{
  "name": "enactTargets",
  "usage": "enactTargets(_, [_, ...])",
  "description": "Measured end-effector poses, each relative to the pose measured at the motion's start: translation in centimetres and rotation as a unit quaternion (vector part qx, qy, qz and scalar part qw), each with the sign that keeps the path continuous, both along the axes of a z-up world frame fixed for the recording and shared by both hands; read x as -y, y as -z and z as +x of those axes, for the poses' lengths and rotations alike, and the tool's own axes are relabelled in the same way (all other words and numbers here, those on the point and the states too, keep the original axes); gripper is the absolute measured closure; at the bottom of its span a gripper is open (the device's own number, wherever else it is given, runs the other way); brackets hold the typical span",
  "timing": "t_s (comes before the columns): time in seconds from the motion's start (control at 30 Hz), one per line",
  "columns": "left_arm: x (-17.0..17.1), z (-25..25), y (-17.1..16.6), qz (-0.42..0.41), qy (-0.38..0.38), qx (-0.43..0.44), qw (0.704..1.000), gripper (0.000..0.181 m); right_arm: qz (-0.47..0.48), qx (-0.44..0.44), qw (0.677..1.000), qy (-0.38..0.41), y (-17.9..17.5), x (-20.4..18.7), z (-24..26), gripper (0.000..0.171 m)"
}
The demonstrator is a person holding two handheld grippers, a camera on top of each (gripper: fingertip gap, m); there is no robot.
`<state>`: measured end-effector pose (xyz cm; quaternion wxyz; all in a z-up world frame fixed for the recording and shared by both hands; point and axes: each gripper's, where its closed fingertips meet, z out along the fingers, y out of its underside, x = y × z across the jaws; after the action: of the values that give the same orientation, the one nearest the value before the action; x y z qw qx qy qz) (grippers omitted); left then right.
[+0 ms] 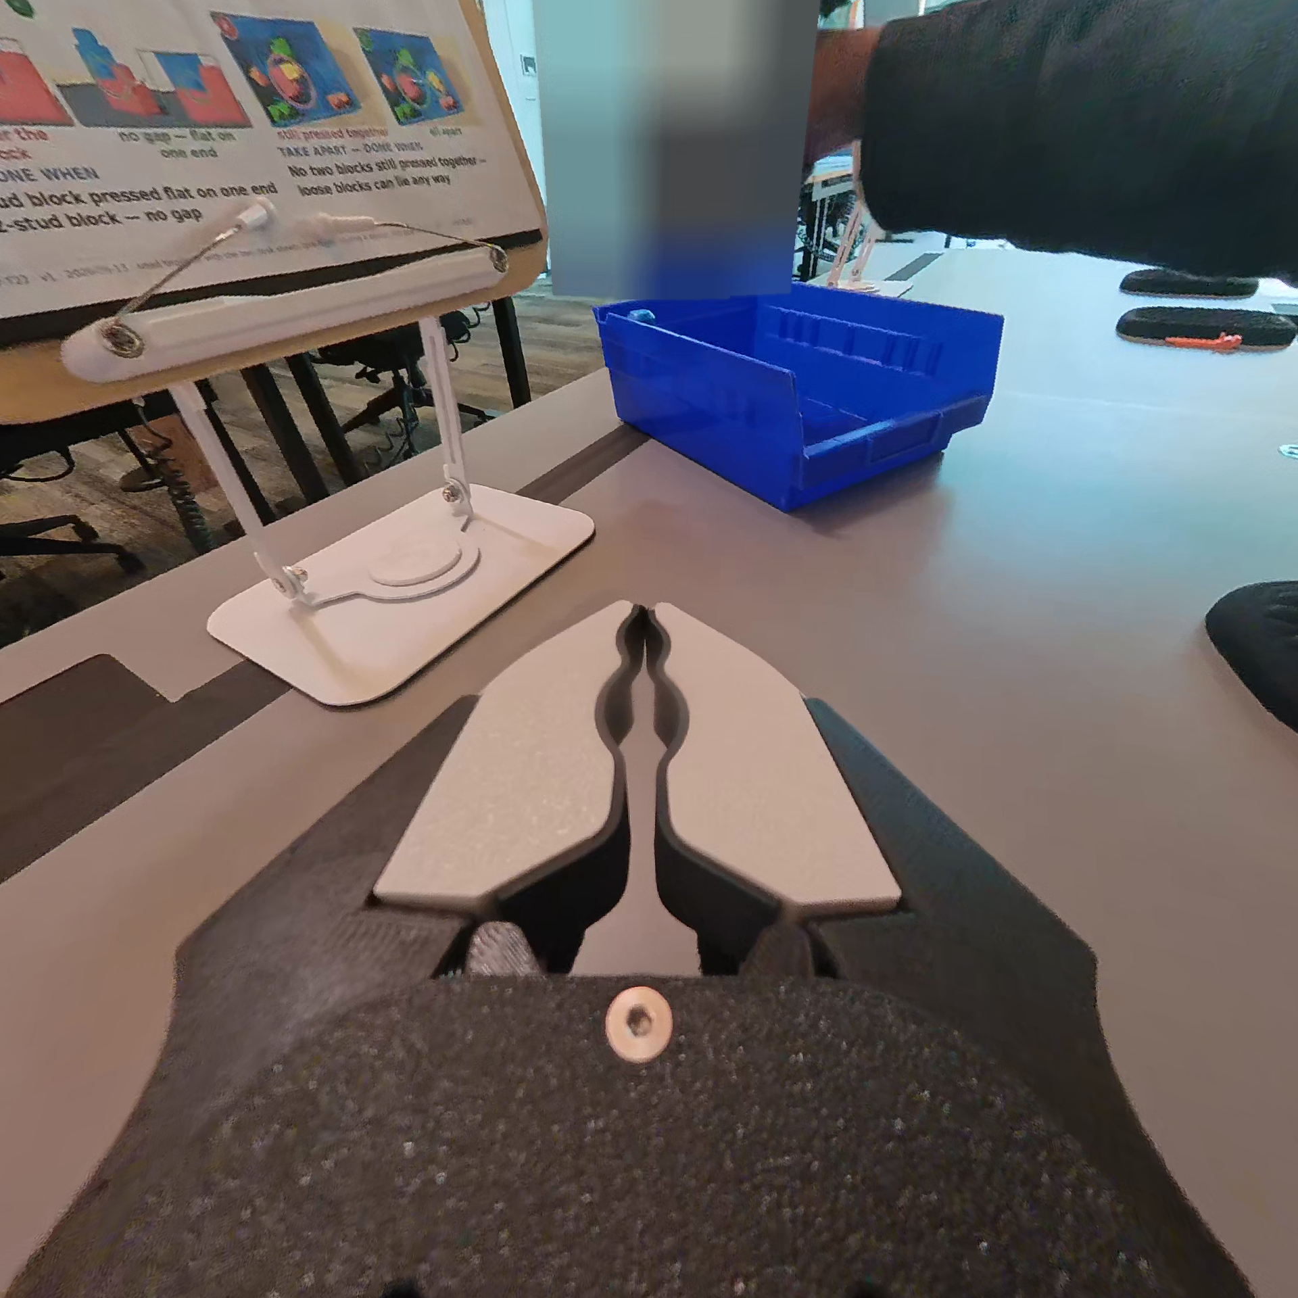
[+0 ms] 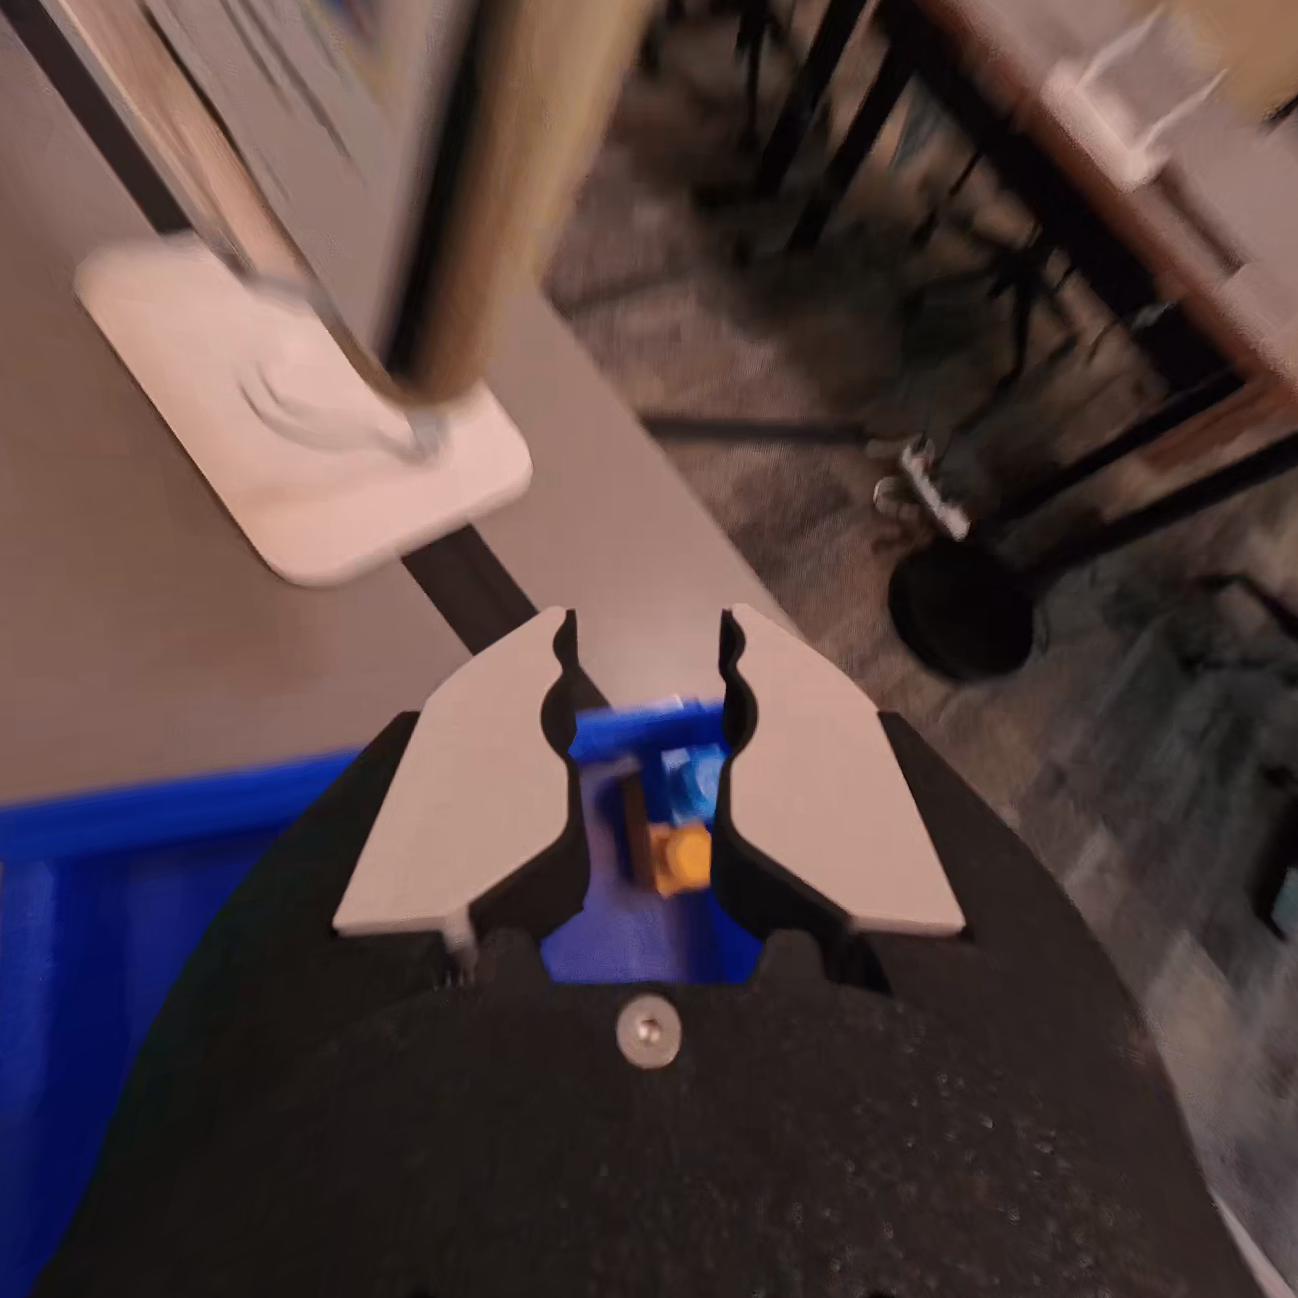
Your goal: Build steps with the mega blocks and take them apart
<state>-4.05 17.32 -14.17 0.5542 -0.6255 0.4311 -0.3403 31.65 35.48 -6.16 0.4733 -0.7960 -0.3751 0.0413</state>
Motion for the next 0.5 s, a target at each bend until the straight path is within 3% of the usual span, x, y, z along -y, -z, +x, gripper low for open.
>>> enactTargets(0.1, [-0.4, -0.5, -0.7, -0.003, -0.017, 0.014, 1.0, 0.181, 0.122, -0.13, 0.984, 0.0, -6.8, 3.6, -5.3, 0.135])
enactTargets(0.2, [-1.1, -1.2, -1.0, -0.005, -0.044, 0.017, 0.999, 0.181, 0.195, -0.225, 0.954, 0.03, -9.7, 8.0, -10.1, 0.136])
enactTargets(0.33, [-2.1, -2.1, -1.2, -0.016, -0.078, 0.017, 0.997, 0.181, 0.19, -0.291, 0.936, 0.05, -6.9, 12.8, -17.6, 0.149])
enactTargets(0.5, [-2.6, -3.1, -2.5, -0.013, -0.102, 0.035, 0.994, 0.181, 0.126, -0.309, 0.939, 0.087, 1.2, 16.1, -24.9, 0.165])
